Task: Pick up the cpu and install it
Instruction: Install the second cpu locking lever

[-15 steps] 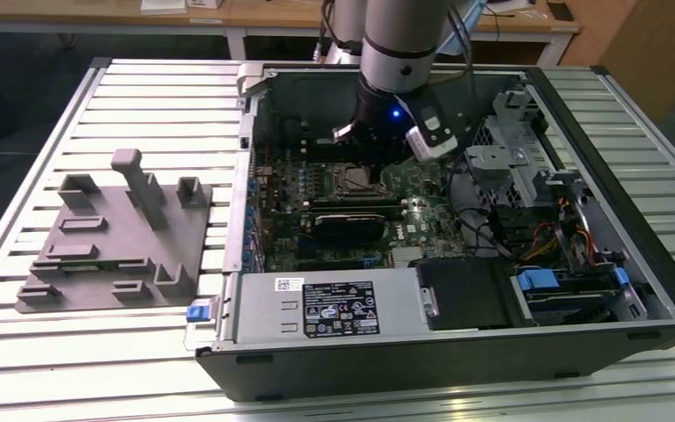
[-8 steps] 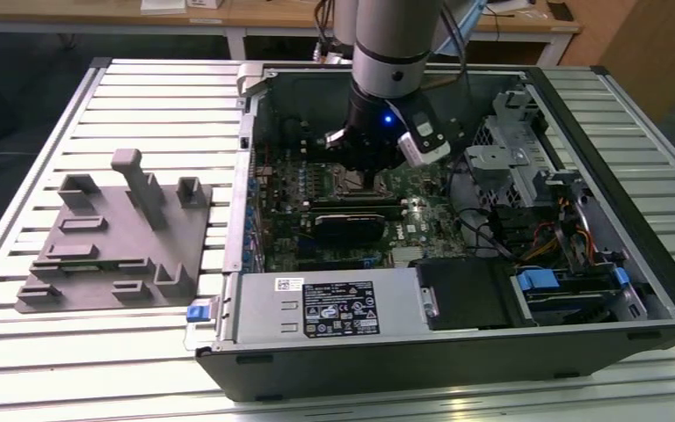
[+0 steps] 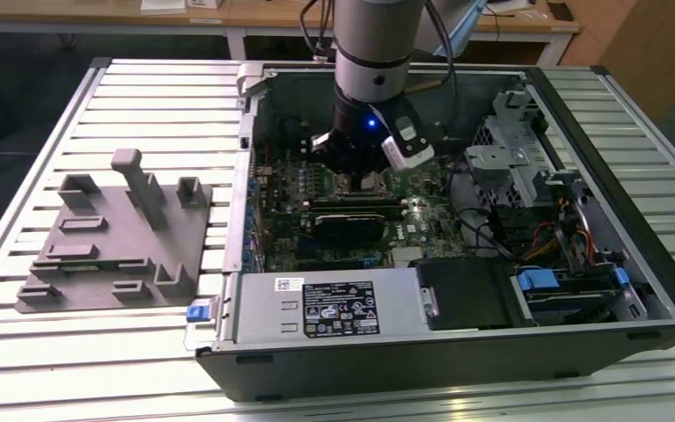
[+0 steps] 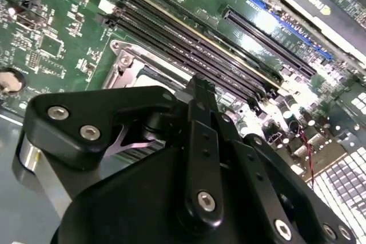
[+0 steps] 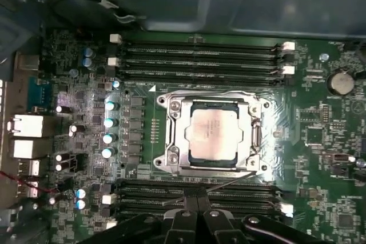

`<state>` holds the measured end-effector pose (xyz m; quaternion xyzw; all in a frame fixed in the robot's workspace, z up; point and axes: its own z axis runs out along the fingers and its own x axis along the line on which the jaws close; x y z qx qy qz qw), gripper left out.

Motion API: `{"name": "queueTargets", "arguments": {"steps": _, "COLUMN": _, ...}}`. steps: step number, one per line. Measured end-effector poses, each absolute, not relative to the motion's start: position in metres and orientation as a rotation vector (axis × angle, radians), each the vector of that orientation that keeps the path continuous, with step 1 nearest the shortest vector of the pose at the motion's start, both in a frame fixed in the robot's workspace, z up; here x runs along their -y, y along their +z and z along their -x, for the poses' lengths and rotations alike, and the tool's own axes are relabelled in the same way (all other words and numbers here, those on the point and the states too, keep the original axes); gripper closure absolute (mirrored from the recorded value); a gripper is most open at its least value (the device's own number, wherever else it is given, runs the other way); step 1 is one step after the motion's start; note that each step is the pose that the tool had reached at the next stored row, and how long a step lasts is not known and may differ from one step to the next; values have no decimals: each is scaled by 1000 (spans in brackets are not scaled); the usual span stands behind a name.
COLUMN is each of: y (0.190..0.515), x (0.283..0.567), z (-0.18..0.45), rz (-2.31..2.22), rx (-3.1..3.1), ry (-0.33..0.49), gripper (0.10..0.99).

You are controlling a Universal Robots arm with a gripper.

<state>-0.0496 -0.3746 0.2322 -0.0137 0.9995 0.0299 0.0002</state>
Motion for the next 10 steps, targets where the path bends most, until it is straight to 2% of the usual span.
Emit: {"name": "queueTargets", "arguments": {"steps": 10, "y": 215, "x": 375, "z": 51, "rz": 43, "rx": -3139, "ry": 99, "gripper": 980}}
